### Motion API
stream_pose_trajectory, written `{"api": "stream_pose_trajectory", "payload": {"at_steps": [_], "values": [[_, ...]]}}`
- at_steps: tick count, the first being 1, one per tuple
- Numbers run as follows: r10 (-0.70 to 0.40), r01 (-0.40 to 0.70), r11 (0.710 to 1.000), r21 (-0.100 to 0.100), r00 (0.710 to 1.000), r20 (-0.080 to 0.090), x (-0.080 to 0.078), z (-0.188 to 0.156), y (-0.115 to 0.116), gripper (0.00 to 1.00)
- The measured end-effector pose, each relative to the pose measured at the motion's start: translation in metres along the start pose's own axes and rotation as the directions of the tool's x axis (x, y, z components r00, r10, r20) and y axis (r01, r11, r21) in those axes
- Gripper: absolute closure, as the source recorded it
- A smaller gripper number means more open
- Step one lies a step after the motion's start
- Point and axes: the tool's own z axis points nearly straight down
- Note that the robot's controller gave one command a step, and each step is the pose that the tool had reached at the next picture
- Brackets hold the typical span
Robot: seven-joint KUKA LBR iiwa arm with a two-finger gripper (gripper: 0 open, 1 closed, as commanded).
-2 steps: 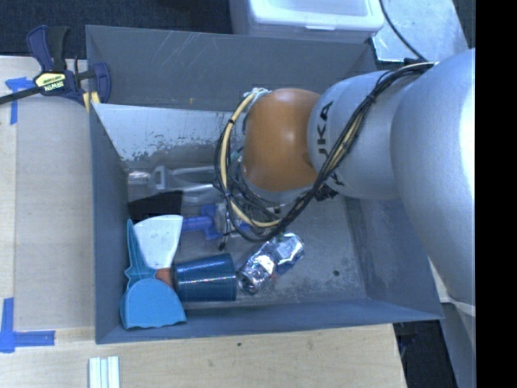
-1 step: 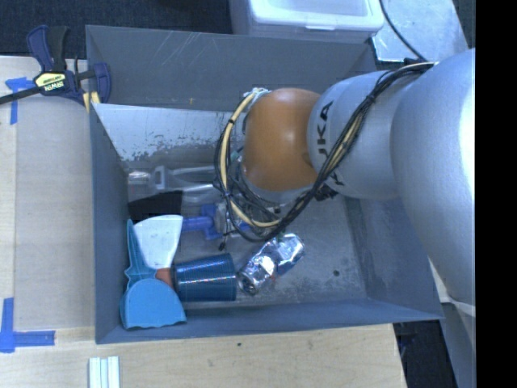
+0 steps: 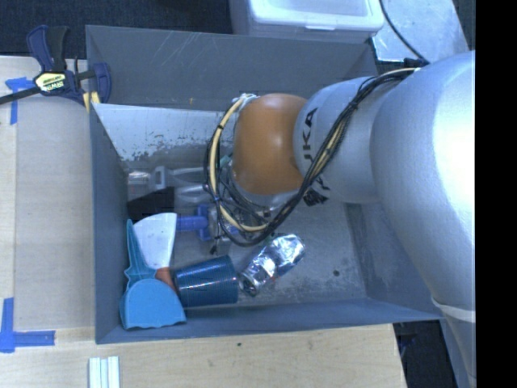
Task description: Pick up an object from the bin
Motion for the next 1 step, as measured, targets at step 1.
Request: {"api": "stream_pose_trajectory", "payload": {"at_steps": [1], "values": [[0.008, -0.008, 1.0, 0.001, 1.0, -0.002, -0.002, 0.0054, 0.0051, 1.0]]}}
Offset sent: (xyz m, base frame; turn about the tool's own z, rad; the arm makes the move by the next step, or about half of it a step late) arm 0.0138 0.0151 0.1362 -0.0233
